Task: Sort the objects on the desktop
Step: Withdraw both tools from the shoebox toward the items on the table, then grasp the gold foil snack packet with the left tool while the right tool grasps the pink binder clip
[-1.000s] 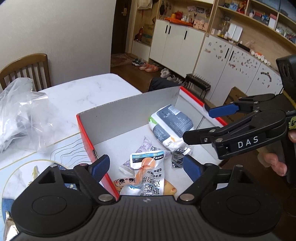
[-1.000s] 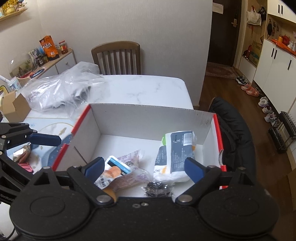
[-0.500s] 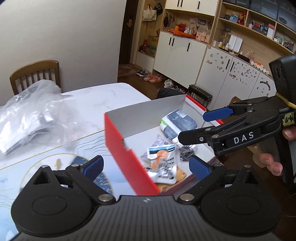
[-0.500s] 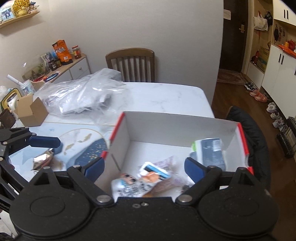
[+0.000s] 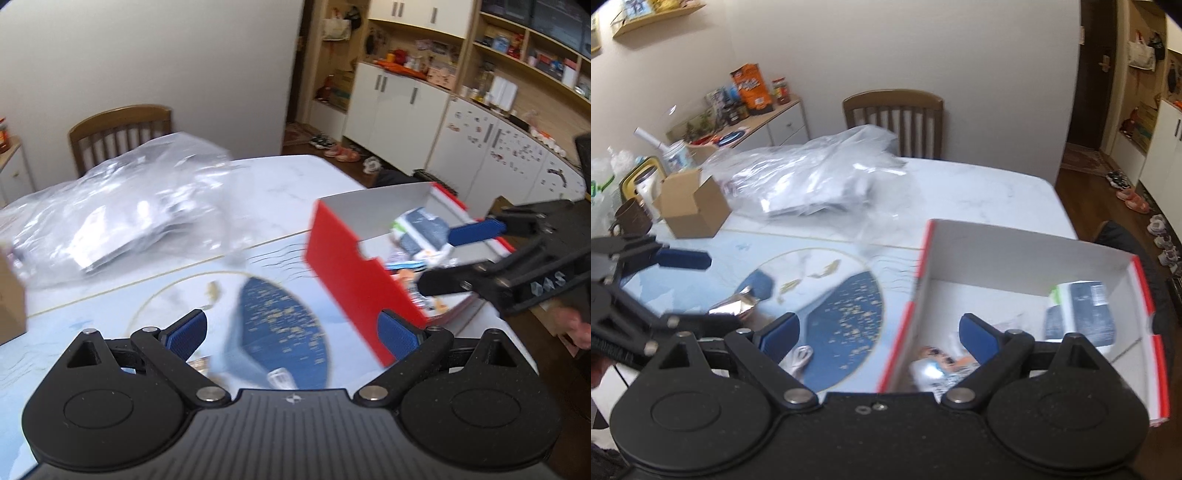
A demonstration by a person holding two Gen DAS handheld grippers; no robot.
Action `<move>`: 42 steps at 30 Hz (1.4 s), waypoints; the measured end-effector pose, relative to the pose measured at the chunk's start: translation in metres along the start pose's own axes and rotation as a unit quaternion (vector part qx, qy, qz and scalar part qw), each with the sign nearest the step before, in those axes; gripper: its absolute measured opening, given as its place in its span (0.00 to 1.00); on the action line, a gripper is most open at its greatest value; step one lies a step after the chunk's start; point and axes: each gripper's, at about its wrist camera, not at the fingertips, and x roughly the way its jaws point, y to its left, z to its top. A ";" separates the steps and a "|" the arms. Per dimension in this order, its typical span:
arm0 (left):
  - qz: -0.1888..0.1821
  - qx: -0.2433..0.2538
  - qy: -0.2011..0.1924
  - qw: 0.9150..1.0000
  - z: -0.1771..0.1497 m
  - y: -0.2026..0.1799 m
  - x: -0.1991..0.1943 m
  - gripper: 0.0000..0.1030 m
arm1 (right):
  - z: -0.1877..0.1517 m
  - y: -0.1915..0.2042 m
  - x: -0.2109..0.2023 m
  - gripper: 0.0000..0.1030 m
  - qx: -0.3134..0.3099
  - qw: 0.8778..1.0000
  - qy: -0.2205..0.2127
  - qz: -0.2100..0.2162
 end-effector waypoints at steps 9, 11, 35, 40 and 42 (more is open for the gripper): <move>0.028 -0.032 0.022 0.999 -0.013 0.062 0.003 0.96 | 0.001 0.058 0.023 0.91 -0.026 0.999 0.023 0.028; 0.033 -0.031 0.030 0.999 -0.016 0.072 0.008 0.96 | 0.001 0.071 0.029 0.91 -0.036 0.998 0.029 0.035; 0.032 -0.024 0.123 0.992 -0.042 0.109 0.079 0.96 | -0.036 0.156 0.125 0.86 -0.141 0.982 0.112 0.058; 0.032 -0.021 0.137 0.990 -0.046 0.110 0.091 0.96 | -0.041 0.162 0.139 0.79 -0.155 0.979 0.118 0.056; 0.033 -0.019 0.142 0.989 -0.047 0.110 0.095 0.96 | -0.042 0.164 0.143 0.77 -0.161 0.978 0.121 0.055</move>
